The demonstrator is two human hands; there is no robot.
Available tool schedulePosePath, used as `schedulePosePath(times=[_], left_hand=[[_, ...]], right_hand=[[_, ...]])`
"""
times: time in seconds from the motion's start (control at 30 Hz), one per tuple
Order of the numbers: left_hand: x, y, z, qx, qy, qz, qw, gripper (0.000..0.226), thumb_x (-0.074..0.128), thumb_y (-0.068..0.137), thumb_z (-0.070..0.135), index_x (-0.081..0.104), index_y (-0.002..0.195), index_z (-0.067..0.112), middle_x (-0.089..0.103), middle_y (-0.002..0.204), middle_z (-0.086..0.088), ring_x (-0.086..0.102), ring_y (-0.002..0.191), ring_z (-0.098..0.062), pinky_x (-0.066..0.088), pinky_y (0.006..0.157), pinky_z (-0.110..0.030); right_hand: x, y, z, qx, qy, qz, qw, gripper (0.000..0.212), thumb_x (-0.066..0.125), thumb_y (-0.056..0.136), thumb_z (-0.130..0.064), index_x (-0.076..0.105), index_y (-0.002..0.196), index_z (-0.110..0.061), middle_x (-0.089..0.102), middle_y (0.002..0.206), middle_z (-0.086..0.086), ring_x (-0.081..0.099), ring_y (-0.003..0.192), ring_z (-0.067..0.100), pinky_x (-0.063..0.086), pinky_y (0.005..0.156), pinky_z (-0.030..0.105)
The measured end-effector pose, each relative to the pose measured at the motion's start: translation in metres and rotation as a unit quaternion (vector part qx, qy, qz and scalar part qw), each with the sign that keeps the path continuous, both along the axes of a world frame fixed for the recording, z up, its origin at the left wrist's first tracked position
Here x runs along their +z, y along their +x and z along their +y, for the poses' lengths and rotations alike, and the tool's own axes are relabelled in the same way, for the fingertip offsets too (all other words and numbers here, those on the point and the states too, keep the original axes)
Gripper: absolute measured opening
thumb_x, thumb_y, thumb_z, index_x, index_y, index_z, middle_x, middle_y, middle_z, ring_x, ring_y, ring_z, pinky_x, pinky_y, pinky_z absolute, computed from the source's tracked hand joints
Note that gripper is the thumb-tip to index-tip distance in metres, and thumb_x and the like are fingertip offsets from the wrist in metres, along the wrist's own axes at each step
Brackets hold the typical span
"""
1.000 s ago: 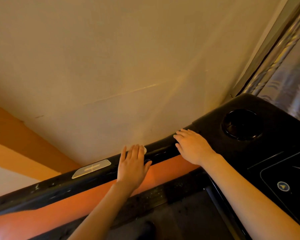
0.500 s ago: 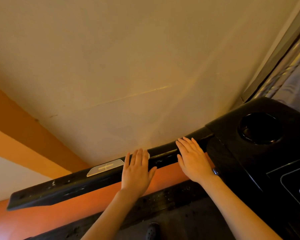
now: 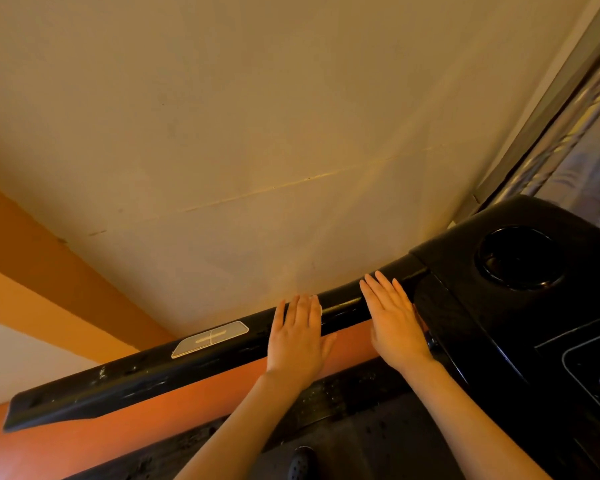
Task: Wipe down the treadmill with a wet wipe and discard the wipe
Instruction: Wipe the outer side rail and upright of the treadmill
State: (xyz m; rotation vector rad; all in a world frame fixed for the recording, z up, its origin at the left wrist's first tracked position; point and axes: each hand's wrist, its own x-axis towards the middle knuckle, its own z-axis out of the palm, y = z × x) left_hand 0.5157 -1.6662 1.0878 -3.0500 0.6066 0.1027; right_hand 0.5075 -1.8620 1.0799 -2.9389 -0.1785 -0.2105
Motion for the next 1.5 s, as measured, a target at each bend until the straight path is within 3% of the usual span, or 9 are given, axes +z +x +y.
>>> schedulePosePath(times=[0.2, 0.33, 0.47, 0.6, 0.7, 0.83, 0.93, 1.1, 1.5], left_hand=[[0.01, 0.014, -0.031, -0.034, -0.022, 0.009, 0.999, 0.069, 0.025, 0.102, 0.056, 0.016, 0.155, 0.013, 0.023, 0.161, -0.009, 0.016, 0.15, -0.026, -0.003, 0.118, -0.04], [0.002, 0.002, 0.008, 0.003, -0.013, 0.0, 1.0, 0.067, 0.024, 0.098, 0.058, 0.042, 0.145, 0.014, 0.051, 0.144, -0.009, 0.046, 0.135, -0.026, 0.016, 0.114, -0.043], [-0.004, -0.007, 0.057, 0.041, -0.034, -0.008, 0.999, 0.07, 0.012, 0.1, 0.057, 0.053, 0.135, 0.012, 0.059, 0.134, -0.009, 0.055, 0.126, -0.027, 0.031, 0.111, -0.05], [0.001, -0.004, 0.051, 0.066, -0.036, -0.001, 0.997, 0.075, 0.008, 0.098, 0.059, 0.053, 0.134, 0.011, 0.059, 0.132, -0.01, 0.055, 0.126, -0.028, 0.032, 0.112, -0.048], [0.004, 0.0, 0.044, 0.062, -0.024, -0.004, 0.998, 0.075, 0.009, 0.095, 0.06, 0.046, 0.141, 0.013, 0.052, 0.14, -0.008, 0.047, 0.133, -0.027, 0.021, 0.117, -0.044], [0.002, -0.008, 0.068, 0.053, 0.005, -0.001, 0.999, 0.067, 0.024, 0.096, 0.057, 0.057, 0.133, 0.013, 0.061, 0.132, -0.009, 0.057, 0.124, -0.026, 0.027, 0.113, -0.045], [-0.002, -0.015, 0.092, 0.065, 0.007, -0.01, 0.998, 0.073, 0.014, 0.099, 0.057, 0.058, 0.132, 0.01, 0.061, 0.131, -0.012, 0.058, 0.123, -0.029, 0.021, 0.115, -0.045], [-0.002, -0.008, 0.072, 0.072, -0.012, -0.002, 0.997, 0.073, 0.018, 0.096, 0.059, 0.049, 0.139, 0.009, 0.055, 0.138, -0.014, 0.052, 0.13, -0.03, 0.023, 0.113, -0.043], [-0.02, -0.015, 0.127, 0.07, 0.003, -0.051, 0.996, 0.068, 0.028, 0.094, 0.055, 0.056, 0.134, 0.008, 0.06, 0.131, -0.012, 0.057, 0.124, -0.029, 0.023, 0.116, -0.047]], right_hand=[[-0.003, 0.002, -0.002, 0.009, 0.012, 0.005, 1.0, 0.074, 0.064, 0.081, 0.008, 0.037, 0.149, -0.005, 0.037, 0.155, 0.011, 0.019, 0.148, 0.022, 0.008, 0.12, 0.043], [-0.005, 0.0, 0.002, -0.007, 0.013, -0.003, 1.0, 0.078, 0.068, 0.077, 0.006, 0.038, 0.149, -0.006, 0.04, 0.154, 0.011, 0.025, 0.147, 0.025, 0.008, 0.12, 0.043], [-0.006, 0.001, 0.004, -0.01, 0.021, -0.014, 1.0, 0.07, 0.066, 0.082, -0.003, 0.042, 0.147, -0.006, 0.043, 0.152, 0.011, 0.029, 0.146, 0.026, 0.01, 0.119, 0.043], [-0.005, 0.006, 0.009, -0.019, 0.017, -0.05, 0.998, 0.051, 0.042, 0.095, -0.031, 0.055, 0.137, -0.005, 0.055, 0.14, 0.012, 0.044, 0.138, 0.027, 0.019, 0.118, 0.043], [-0.002, 0.017, 0.026, 0.014, 0.015, -0.05, 0.999, 0.059, 0.028, 0.1, -0.043, 0.056, 0.135, -0.005, 0.057, 0.138, 0.012, 0.046, 0.136, 0.027, 0.023, 0.118, 0.044], [-0.003, 0.03, 0.057, 0.042, 0.017, -0.025, 0.999, 0.072, 0.008, 0.104, -0.05, 0.053, 0.14, -0.007, 0.051, 0.145, 0.01, 0.041, 0.14, 0.026, 0.018, 0.119, 0.039], [-0.012, 0.027, 0.069, 0.052, 0.012, -0.006, 0.999, 0.077, 0.001, 0.103, -0.051, 0.057, 0.137, -0.01, 0.058, 0.139, 0.007, 0.049, 0.134, 0.023, 0.021, 0.12, 0.036], [-0.012, 0.023, 0.069, 0.045, 0.029, -0.016, 0.998, 0.068, 0.011, 0.106, -0.048, 0.064, 0.128, -0.01, 0.066, 0.126, 0.005, 0.059, 0.121, 0.022, 0.043, 0.106, 0.041], [-0.026, 0.023, 0.077, 0.02, 0.06, -0.097, 0.993, 0.047, 0.035, 0.1, -0.039, 0.068, 0.119, -0.011, 0.069, 0.118, 0.003, 0.062, 0.113, 0.019, 0.045, 0.101, 0.039]])
